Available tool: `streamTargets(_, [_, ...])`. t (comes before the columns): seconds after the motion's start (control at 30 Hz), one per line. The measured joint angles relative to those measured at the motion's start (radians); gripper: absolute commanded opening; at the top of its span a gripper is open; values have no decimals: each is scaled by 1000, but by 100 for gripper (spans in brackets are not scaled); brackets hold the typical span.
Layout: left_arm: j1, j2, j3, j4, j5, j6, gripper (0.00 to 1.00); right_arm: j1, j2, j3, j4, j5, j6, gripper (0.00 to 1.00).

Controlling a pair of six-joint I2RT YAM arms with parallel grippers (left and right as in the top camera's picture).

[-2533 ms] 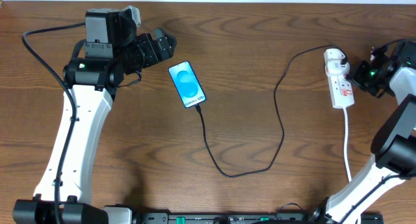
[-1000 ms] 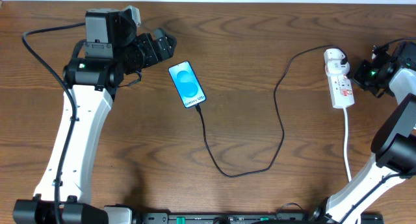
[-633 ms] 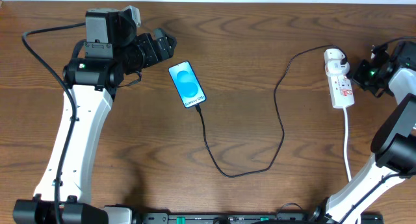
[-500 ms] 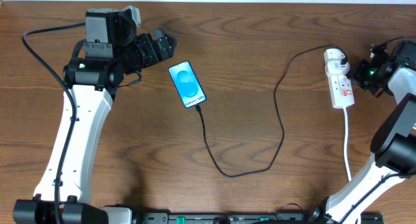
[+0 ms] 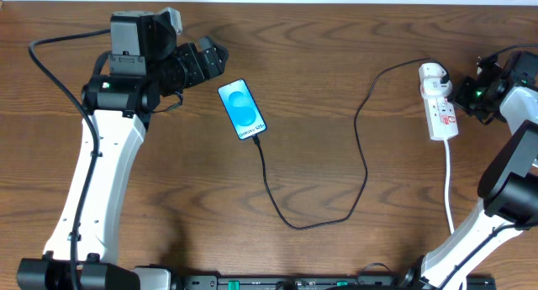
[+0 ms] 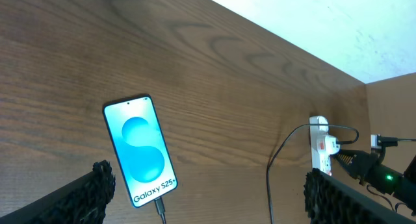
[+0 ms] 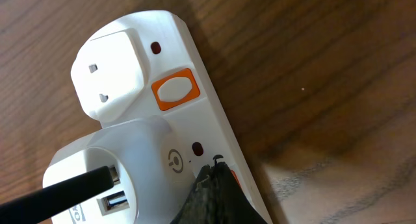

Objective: Plug charger to phone and switch on socket
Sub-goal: 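Press the orange switch beside the plugged charger with the right gripper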

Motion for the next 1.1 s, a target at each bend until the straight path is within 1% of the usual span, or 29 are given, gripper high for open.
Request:
streamTargets(0.67, [0, 0, 0, 0, 0, 0, 95, 27, -13, -10, 1, 69, -8, 1])
streamTargets(1.1, [0, 0, 0, 0, 0, 0, 95, 27, -30, -32, -5, 65, -7, 1])
